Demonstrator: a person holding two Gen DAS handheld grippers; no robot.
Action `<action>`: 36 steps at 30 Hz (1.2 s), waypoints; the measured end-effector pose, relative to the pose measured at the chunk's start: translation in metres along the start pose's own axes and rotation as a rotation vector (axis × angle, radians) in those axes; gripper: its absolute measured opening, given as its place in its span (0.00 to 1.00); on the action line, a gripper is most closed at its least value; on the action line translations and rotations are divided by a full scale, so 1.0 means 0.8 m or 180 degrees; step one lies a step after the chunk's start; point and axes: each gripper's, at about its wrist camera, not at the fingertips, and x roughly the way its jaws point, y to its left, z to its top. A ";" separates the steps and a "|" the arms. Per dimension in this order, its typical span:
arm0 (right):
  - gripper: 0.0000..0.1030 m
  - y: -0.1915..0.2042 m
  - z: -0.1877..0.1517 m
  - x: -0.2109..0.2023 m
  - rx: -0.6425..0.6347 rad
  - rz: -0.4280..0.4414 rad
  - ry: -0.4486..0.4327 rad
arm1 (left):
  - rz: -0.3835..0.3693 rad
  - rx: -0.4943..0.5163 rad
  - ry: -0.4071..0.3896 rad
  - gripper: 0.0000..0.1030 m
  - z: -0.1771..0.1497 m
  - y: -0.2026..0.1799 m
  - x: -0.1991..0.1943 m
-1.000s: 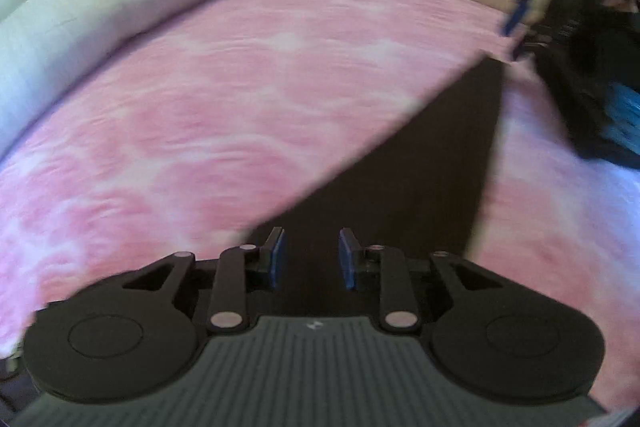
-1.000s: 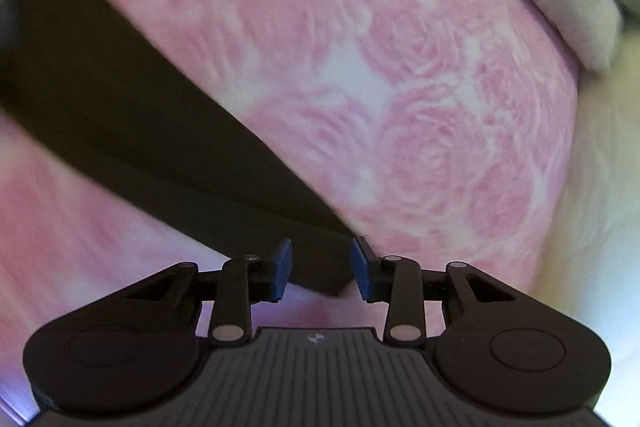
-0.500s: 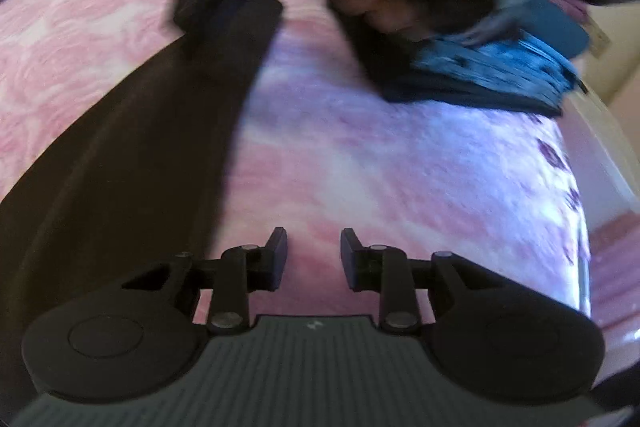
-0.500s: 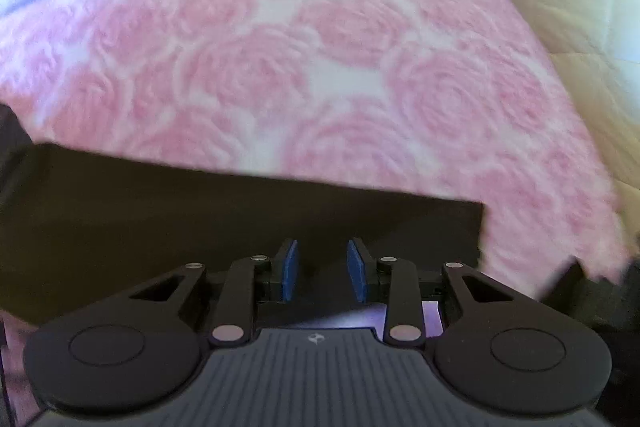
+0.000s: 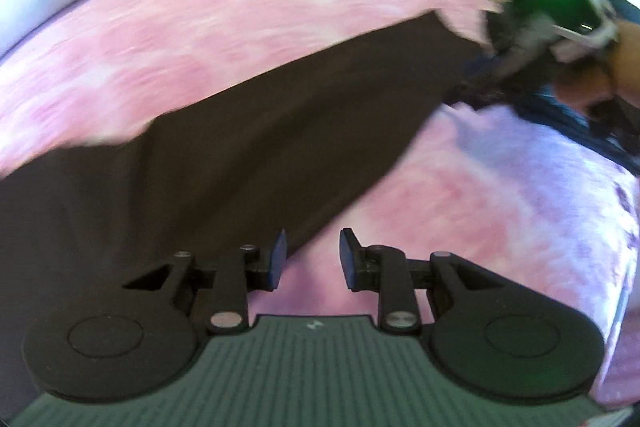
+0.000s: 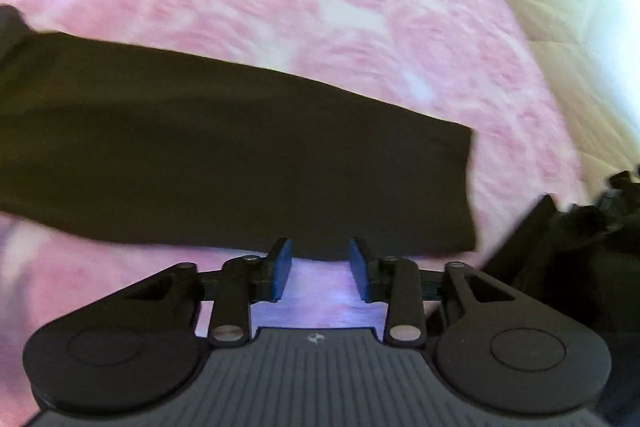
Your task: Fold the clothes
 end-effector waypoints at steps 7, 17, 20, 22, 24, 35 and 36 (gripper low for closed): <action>0.47 0.033 -0.030 -0.039 0.0129 0.0553 0.0021 | 0.0756 -0.0730 0.0213 0.40 -0.062 0.033 -0.073; 0.58 0.142 -0.060 -0.143 -0.0043 0.1007 -0.0170 | 0.1233 -0.1274 -0.0009 0.62 -0.160 0.057 -0.219; 0.61 0.187 -0.063 -0.183 0.0007 0.1036 -0.0260 | 0.1296 -0.1365 -0.0126 0.71 -0.195 0.067 -0.263; 0.61 0.218 -0.065 -0.213 0.0090 0.1022 -0.0327 | 0.1319 -0.1418 -0.0209 0.77 -0.227 0.085 -0.295; 0.66 0.247 -0.068 -0.245 0.0201 0.0959 -0.0434 | 0.1303 -0.1447 -0.0261 0.81 -0.261 0.108 -0.326; 0.86 0.383 -0.090 -0.403 0.0454 0.0685 -0.0802 | 0.1230 -0.1412 -0.0443 0.99 -0.369 0.203 -0.496; 0.86 0.390 -0.091 -0.410 0.0521 0.0630 -0.0829 | 0.1241 -0.1412 -0.0449 0.99 -0.373 0.204 -0.502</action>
